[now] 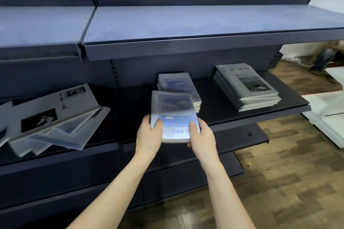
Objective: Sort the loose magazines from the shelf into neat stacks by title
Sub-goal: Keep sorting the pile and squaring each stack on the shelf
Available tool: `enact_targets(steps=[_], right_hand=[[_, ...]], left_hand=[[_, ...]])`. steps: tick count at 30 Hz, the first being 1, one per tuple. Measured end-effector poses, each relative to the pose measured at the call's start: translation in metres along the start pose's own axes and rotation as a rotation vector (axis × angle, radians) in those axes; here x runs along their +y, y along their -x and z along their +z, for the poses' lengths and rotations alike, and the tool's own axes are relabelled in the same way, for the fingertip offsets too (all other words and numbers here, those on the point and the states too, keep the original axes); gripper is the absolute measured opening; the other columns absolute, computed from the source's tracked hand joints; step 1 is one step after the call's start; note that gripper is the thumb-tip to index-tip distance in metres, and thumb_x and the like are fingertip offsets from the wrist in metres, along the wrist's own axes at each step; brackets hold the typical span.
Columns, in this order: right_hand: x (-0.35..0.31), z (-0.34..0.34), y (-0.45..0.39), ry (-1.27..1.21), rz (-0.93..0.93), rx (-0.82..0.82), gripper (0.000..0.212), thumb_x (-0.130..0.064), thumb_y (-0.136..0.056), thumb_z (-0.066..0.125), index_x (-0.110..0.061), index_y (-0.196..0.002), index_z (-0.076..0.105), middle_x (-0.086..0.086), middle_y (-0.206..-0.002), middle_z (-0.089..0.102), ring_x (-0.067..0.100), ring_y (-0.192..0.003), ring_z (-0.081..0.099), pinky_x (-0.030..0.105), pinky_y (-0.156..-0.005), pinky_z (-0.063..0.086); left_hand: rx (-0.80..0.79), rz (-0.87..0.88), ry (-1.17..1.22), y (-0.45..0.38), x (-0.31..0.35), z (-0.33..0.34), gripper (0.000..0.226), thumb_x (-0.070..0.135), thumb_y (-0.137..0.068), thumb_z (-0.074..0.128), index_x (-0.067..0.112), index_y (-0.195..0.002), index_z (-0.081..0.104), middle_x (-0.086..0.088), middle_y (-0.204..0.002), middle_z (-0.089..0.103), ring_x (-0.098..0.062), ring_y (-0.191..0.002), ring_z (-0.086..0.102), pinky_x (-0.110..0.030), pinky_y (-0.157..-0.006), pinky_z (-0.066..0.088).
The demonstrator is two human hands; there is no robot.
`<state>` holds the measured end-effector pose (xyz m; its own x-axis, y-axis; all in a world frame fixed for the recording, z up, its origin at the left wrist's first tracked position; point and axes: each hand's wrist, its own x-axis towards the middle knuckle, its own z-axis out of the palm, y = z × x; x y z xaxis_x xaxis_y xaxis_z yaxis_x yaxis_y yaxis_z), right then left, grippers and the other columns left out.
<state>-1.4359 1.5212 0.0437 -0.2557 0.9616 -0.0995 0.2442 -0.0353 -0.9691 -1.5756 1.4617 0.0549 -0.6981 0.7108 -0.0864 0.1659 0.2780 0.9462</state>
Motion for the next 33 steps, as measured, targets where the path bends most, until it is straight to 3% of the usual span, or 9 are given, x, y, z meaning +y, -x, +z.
enact_targets(steps=[9, 12, 16, 18, 20, 22, 25, 29, 33], right_hand=[[-0.006, -0.004, -0.038, -0.008, 0.041, 0.071, 0.033, -0.040, -0.099, 0.052, -0.020, -0.124, 0.059, -0.006, -0.096, 0.067, 0.006, -0.053, 0.061, 0.023, -0.059, 0.052], [-0.009, -0.002, -0.055, 0.020, 0.014, 0.108, 0.032, -0.042, -0.097, 0.052, -0.017, -0.113, 0.064, -0.005, -0.092, 0.069, 0.008, -0.063, 0.065, 0.027, -0.064, 0.055], [-0.018, 0.000, -0.079, 0.088, -0.005, 0.110, 0.040, -0.044, -0.094, 0.056, -0.014, -0.121, 0.062, -0.003, -0.109, 0.066, 0.015, -0.099, 0.061, 0.026, -0.079, 0.044], [-0.019, 0.000, -0.090, 0.112, 0.000, 0.100, 0.037, -0.040, -0.094, 0.058, -0.017, -0.122, 0.060, -0.002, -0.109, 0.066, 0.018, -0.103, 0.062, 0.025, -0.078, 0.045], [-0.018, -0.001, -0.098, 0.124, -0.005, 0.101, 0.039, -0.040, -0.093, 0.060, -0.018, -0.124, 0.061, -0.003, -0.110, 0.068, 0.018, -0.105, 0.064, 0.028, -0.082, 0.048], [-0.016, -0.002, -0.109, 0.123, -0.002, 0.097, 0.031, -0.038, -0.091, 0.064, -0.020, -0.116, 0.065, -0.004, -0.102, 0.071, 0.018, -0.098, 0.066, 0.030, -0.080, 0.050], [-0.015, -0.004, -0.124, 0.104, -0.009, 0.090, 0.025, -0.034, -0.090, 0.065, -0.019, -0.110, 0.066, -0.003, -0.097, 0.072, 0.016, -0.091, 0.067, 0.026, -0.073, 0.048], [-0.015, -0.007, -0.144, 0.295, -0.053, 0.064, 0.025, -0.038, -0.093, 0.060, -0.018, -0.107, 0.065, -0.003, -0.094, 0.069, 0.017, -0.085, 0.065, 0.020, -0.060, 0.041], [-0.014, -0.008, -0.150, 0.439, -0.131, 0.139, 0.039, -0.044, -0.091, 0.061, -0.025, -0.125, 0.056, -0.005, -0.107, 0.068, 0.025, -0.105, 0.064, 0.039, -0.092, 0.048]], left_hand=[[-0.052, -0.015, -0.032, -0.028, 0.009, 0.023, 0.027, 0.024, -0.091, 0.052, 0.020, -0.117, 0.058, 0.005, -0.102, 0.066, -0.012, -0.092, 0.061, -0.025, -0.072, 0.043], [-0.035, -0.035, -0.033, -0.046, 0.009, 0.033, 0.028, 0.027, -0.088, 0.053, 0.019, -0.115, 0.057, -0.001, -0.105, 0.064, -0.019, -0.096, 0.060, -0.027, -0.076, 0.041], [-0.016, -0.076, -0.068, -0.068, 0.014, 0.045, 0.032, 0.021, -0.091, 0.052, 0.012, -0.121, 0.050, -0.016, -0.121, 0.052, -0.027, -0.099, 0.054, -0.028, -0.075, 0.041], [-0.039, -0.094, -0.127, -0.075, 0.020, 0.049, 0.043, 0.020, -0.097, 0.048, 0.011, -0.138, 0.042, -0.019, -0.141, 0.039, -0.034, -0.122, 0.044, -0.034, -0.096, 0.040], [-0.074, -0.101, -0.196, -0.079, 0.027, 0.052, 0.054, 0.024, -0.102, 0.042, 0.010, -0.152, 0.024, -0.015, -0.158, 0.020, -0.034, -0.143, 0.021, -0.038, -0.117, 0.021], [-0.070, -0.093, -0.269, -0.084, 0.031, 0.057, 0.052, 0.025, -0.104, 0.036, 0.006, -0.150, 0.023, -0.016, -0.157, 0.020, -0.032, -0.144, 0.018, -0.029, -0.111, 0.019], [-0.019, -0.108, -0.254, -0.095, 0.036, 0.066, 0.040, 0.027, -0.099, 0.046, 0.009, -0.135, 0.041, -0.017, -0.139, 0.037, -0.031, -0.119, 0.039, -0.029, -0.088, 0.032], [0.025, -0.146, -0.303, -0.109, 0.039, 0.078, 0.041, 0.031, -0.095, 0.053, 0.009, -0.128, 0.047, -0.018, -0.133, 0.037, -0.034, -0.118, 0.044, -0.040, -0.092, 0.041], [0.060, -0.162, -0.363, -0.116, 0.043, 0.087, 0.045, 0.032, -0.094, 0.054, 0.011, -0.133, 0.046, -0.020, -0.137, 0.034, -0.038, -0.124, 0.039, -0.042, -0.095, 0.041]])
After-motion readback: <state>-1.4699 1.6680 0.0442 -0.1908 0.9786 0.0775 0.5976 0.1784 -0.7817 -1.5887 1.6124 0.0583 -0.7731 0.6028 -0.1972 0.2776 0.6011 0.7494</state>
